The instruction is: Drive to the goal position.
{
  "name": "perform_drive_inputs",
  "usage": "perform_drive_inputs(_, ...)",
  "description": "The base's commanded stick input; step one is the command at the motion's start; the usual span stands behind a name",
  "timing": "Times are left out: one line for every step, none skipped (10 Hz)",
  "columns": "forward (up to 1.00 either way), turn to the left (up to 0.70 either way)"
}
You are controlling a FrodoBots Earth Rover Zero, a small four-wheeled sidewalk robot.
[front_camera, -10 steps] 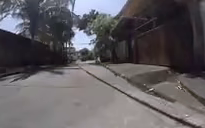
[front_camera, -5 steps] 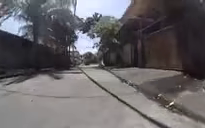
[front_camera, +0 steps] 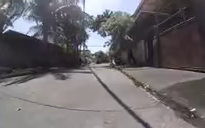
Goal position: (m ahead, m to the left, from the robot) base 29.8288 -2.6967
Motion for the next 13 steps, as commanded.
perform_drive_inputs(1.0,0.06)
perform_drive_inputs(1.0,0.06)
perform_drive_inputs(1.0,0.06)
perform_drive_inputs(1.0,0.06)
perform_drive_inputs(1.0,0.06)
perform_drive_inputs(1.0,0.06)
perform_drive_inputs(1.0,0.06)
perform_drive_inputs(1.0,0.06)
perform_drive_inputs(1.0,0.02)
perform_drive_inputs(1.0,-0.18)
perform_drive_inputs(1.0,-0.34)
perform_drive_inputs(1.0,-0.25)
perform_drive_inputs(1.0,-0.01)
